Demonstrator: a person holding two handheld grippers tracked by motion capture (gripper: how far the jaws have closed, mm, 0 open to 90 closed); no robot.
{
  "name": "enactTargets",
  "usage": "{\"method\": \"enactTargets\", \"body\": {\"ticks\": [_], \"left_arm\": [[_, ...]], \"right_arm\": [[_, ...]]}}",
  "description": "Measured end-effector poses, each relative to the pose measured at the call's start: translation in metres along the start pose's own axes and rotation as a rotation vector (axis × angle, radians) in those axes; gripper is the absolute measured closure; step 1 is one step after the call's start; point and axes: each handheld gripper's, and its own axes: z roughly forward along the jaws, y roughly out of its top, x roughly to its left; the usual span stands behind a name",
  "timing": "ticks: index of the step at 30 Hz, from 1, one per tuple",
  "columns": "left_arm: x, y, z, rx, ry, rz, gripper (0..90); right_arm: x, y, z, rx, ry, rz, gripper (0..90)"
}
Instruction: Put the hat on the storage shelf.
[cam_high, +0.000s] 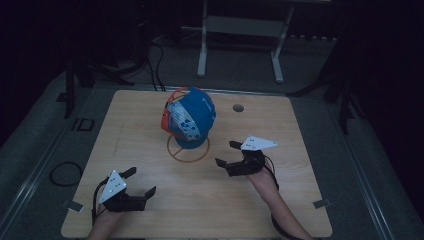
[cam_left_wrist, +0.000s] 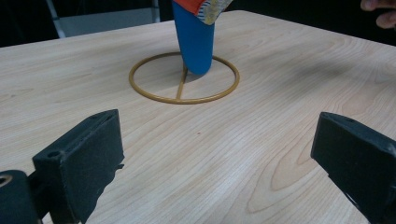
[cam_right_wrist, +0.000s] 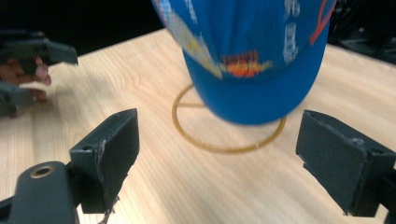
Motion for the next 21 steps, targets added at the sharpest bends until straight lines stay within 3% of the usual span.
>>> {"method": "enactTargets", "body": {"ticks": [21], "left_arm": [[0.0, -0.002, 0.001, 0.015, 0.007, 0.008, 2.8]], "right_arm": [[-0.009, -0.066, -0.017, 0.11, -0.035, 0.015, 13.5]]}}
